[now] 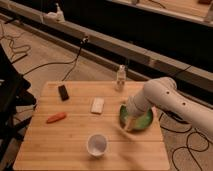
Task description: Place the ceramic cup in the ceramic bowl
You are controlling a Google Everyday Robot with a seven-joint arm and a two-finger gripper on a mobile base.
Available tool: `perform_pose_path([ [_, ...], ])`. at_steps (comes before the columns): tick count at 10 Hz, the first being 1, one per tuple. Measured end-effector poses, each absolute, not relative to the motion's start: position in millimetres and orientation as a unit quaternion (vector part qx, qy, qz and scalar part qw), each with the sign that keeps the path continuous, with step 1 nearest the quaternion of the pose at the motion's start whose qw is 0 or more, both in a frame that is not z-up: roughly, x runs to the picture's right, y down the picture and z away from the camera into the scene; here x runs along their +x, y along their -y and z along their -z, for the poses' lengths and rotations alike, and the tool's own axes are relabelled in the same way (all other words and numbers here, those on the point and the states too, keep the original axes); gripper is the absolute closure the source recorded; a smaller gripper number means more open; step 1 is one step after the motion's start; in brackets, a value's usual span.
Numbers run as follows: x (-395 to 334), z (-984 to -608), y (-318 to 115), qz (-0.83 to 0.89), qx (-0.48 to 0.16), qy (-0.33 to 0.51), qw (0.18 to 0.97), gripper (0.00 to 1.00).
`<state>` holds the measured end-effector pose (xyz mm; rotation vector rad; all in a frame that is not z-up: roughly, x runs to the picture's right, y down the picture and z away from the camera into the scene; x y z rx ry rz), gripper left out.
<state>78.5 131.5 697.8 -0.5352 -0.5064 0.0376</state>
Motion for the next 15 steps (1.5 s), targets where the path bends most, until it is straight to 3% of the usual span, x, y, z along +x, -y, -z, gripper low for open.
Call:
perform_pose_path([
  [5,18.0,-684.2,-142.4,0.002,-0.260,0.322,0.910,0.20],
  [9,-7.4,-697.2,-193.4,0.029,-0.308,0.322,0.895,0.20],
  [15,-26.4,-708.9,-199.5,0.034,-0.322,0.319,0.891,0.20],
])
